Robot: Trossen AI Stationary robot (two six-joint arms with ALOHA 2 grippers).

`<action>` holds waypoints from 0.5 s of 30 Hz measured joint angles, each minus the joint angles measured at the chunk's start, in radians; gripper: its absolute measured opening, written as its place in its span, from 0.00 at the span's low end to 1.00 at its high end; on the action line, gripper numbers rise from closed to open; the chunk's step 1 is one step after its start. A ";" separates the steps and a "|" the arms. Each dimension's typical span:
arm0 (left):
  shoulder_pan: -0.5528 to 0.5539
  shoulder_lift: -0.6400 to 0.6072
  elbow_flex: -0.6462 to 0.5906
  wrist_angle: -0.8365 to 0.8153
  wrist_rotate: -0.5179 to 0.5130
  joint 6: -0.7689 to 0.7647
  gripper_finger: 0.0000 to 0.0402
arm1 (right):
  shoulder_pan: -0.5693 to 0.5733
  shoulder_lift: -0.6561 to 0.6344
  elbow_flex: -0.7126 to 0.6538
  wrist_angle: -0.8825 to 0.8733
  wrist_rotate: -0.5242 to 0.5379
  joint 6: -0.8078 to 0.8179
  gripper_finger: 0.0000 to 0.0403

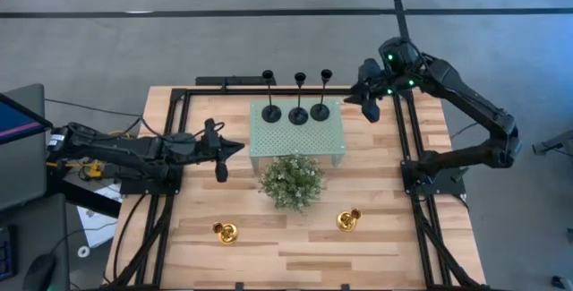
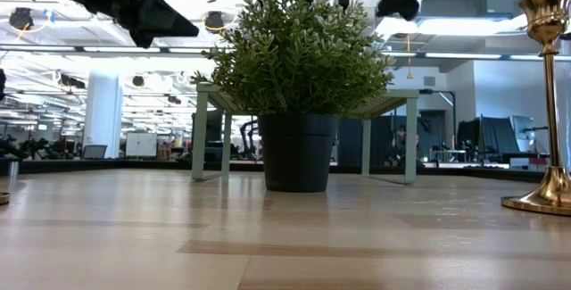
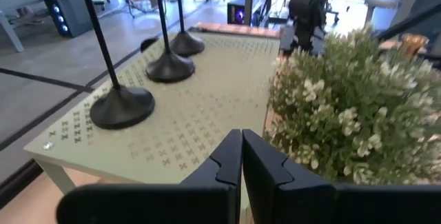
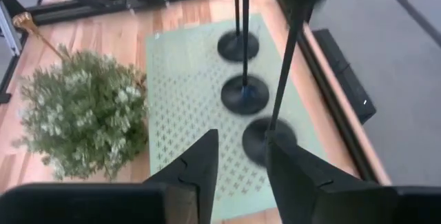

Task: Pick & Place candle stick holders
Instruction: Put the black candle holder on the shelf

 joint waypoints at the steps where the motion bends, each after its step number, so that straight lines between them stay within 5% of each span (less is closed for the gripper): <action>1: 0.000 0.010 0.000 0.000 0.000 0.000 0.03 | 0.000 -0.015 -0.037 0.017 0.000 0.001 0.26; 6: 0.000 0.048 0.000 0.000 0.000 0.000 0.03 | 0.001 -0.125 -0.251 0.188 -0.002 0.065 0.21; 15: 0.003 0.052 0.000 0.010 0.000 0.044 0.03 | 0.079 -0.349 -0.666 0.847 0.021 0.218 0.16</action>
